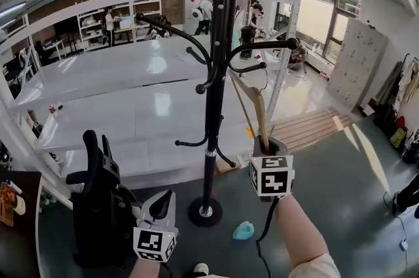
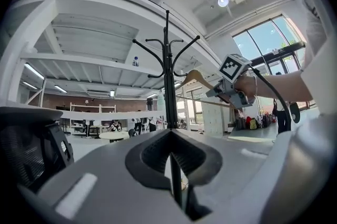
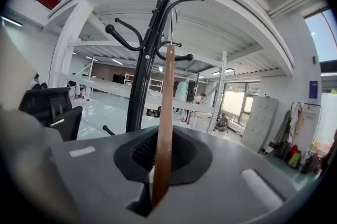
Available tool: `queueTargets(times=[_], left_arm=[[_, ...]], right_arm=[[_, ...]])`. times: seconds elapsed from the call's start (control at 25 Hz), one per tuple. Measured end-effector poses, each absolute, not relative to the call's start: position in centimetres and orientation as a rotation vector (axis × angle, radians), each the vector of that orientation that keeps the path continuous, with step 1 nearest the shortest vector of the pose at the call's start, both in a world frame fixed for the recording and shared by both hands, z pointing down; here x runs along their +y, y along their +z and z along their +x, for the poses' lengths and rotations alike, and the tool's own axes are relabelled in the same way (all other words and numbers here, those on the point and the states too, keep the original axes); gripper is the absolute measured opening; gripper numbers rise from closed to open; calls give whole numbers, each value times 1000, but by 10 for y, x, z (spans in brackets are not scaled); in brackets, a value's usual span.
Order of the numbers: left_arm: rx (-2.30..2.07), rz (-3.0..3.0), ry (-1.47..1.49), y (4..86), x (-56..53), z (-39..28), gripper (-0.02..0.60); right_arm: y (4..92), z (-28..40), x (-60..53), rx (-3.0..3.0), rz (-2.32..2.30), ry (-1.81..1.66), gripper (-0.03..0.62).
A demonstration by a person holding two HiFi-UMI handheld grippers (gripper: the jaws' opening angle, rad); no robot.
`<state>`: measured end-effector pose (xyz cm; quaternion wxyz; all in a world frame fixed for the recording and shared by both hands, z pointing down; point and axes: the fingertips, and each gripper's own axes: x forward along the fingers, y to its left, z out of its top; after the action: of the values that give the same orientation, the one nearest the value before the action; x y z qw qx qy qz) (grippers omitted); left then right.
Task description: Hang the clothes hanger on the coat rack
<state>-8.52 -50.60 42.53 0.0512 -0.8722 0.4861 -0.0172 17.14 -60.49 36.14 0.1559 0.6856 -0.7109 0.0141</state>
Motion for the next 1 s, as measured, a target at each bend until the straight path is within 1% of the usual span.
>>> queueTargets(times=[0.4,0.64,1.0], left_arm=[[1459,-2666,-100,439,-533,-83,0],[1475,-2669,-94,442,-540,-86,0],[1501,-2681,-116,455,-539,-90,0]], right_arm=[[370,165,-672,-1992,1887,111,34],[404,153,-685,-2044,1821,307,34],[417,149,-693,-2033,1825,309,37]])
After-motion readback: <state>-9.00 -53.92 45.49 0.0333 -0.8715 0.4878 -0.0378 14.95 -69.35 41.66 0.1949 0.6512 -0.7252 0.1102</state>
